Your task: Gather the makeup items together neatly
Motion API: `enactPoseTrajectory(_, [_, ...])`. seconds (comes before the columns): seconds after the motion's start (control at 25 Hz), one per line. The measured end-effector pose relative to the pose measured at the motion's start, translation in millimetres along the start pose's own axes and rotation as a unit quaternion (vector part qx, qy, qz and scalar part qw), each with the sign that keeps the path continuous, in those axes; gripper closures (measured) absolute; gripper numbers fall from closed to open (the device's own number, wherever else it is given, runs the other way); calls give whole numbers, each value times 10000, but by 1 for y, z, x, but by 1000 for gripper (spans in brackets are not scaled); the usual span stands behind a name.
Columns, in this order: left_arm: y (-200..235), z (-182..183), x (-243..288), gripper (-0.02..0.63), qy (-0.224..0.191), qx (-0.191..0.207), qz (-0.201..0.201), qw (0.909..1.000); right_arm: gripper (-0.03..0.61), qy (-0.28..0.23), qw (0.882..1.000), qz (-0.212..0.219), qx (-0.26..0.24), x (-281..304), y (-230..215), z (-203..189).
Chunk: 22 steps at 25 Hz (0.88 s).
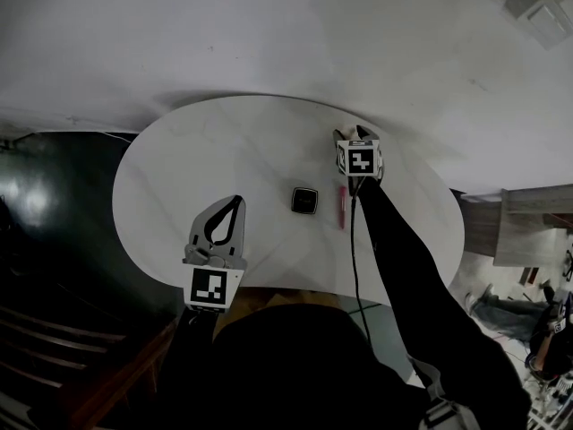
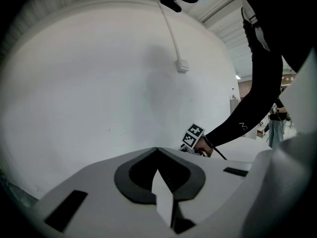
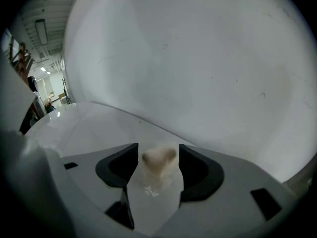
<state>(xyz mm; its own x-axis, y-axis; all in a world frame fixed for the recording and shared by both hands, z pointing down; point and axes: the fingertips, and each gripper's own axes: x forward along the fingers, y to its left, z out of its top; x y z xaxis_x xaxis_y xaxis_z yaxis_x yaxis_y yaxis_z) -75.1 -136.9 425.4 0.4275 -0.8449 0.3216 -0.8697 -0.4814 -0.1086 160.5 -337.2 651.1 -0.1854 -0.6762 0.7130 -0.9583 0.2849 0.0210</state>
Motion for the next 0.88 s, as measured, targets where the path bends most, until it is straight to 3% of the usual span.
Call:
enactPoseTrajectory(0.08, [5, -1, 1, 598, 32, -15, 31, 10000, 312, 114, 9999, -90, 47, 6, -3, -8])
enactPoseTrajectory(0.24, [14, -5, -1, 598, 42, -94, 140, 9998, 394, 243, 9997, -19, -59, 9, 0, -12])
enactPoseTrajectory(0.36, [16, -7, -1, 598, 120, -80, 136, 9998, 414, 236, 9996, -39, -161, 6, 0, -10])
enactPoseTrajectory(0.68, [23, -7, 5, 598, 127, -42, -75, 9999, 411, -325, 9994, -78, -28, -32, 8, 12])
enactPoseTrajectory(0.88, [30, 7, 11, 598, -92, 81, -348, 9993, 410, -739, 9970, -26, 231, -79, 31, 32])
